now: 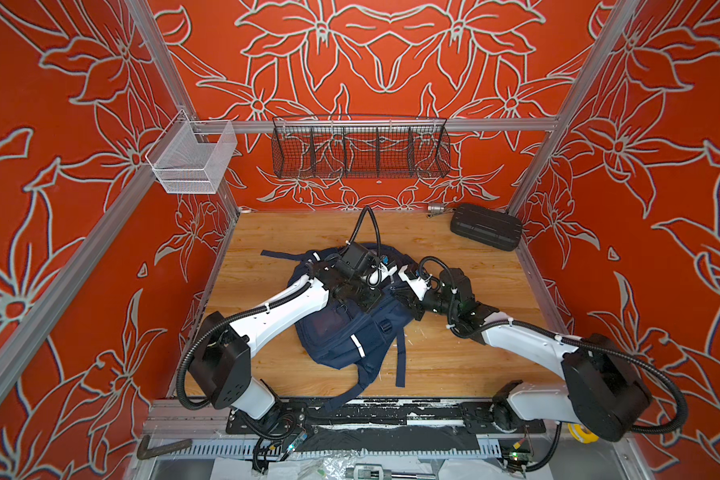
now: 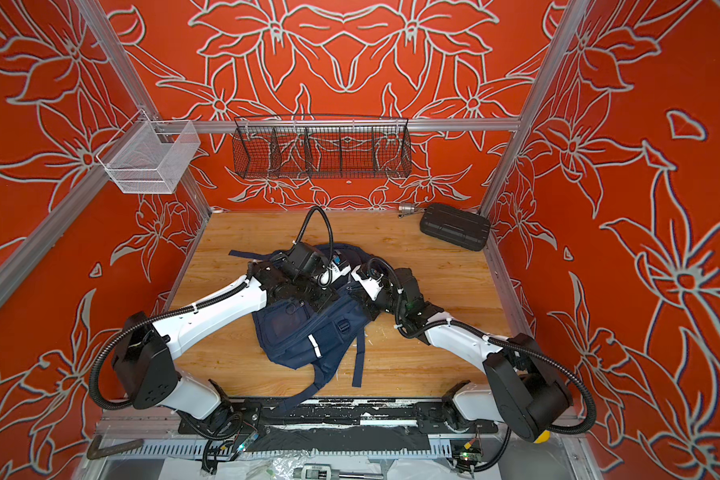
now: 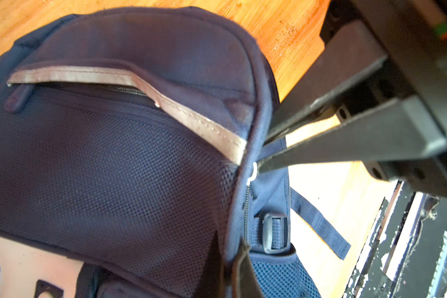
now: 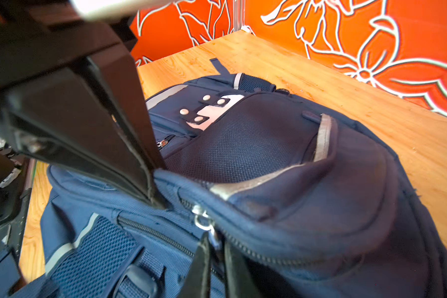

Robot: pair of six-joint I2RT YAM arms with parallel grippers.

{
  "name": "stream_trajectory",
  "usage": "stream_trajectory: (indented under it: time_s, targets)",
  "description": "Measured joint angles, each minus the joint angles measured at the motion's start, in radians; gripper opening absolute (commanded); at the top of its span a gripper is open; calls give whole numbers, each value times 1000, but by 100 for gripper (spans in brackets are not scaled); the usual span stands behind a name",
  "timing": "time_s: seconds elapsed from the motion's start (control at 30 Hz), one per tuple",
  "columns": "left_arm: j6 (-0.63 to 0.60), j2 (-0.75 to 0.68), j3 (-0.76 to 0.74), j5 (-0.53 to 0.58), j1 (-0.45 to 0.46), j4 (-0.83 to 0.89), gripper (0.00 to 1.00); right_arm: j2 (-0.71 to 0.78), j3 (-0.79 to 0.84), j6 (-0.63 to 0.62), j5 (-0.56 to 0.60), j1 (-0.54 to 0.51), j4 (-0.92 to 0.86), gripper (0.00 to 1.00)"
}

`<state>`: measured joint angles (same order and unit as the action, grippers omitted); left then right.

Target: Pack the student bag

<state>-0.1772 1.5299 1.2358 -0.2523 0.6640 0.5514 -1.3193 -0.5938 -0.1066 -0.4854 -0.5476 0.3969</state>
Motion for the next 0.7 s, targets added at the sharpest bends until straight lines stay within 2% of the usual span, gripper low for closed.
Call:
stream_trajectory:
  time_s: [0.23, 0.3, 0.4, 0.7]
  targets:
    - [-3, 0, 4, 5, 0, 6, 0, 10, 17, 2, 58, -24, 28, 0]
    - [-5, 0, 4, 3, 0, 6, 0, 21, 27, 3, 77, -31, 34, 4]
    - [-5, 0, 6, -6, 0, 5, 0, 39, 42, 6, 112, -42, 44, 14]
    - [-4, 0, 8, -19, 0, -4, 0, 43, 52, 7, 156, -55, 73, 16]
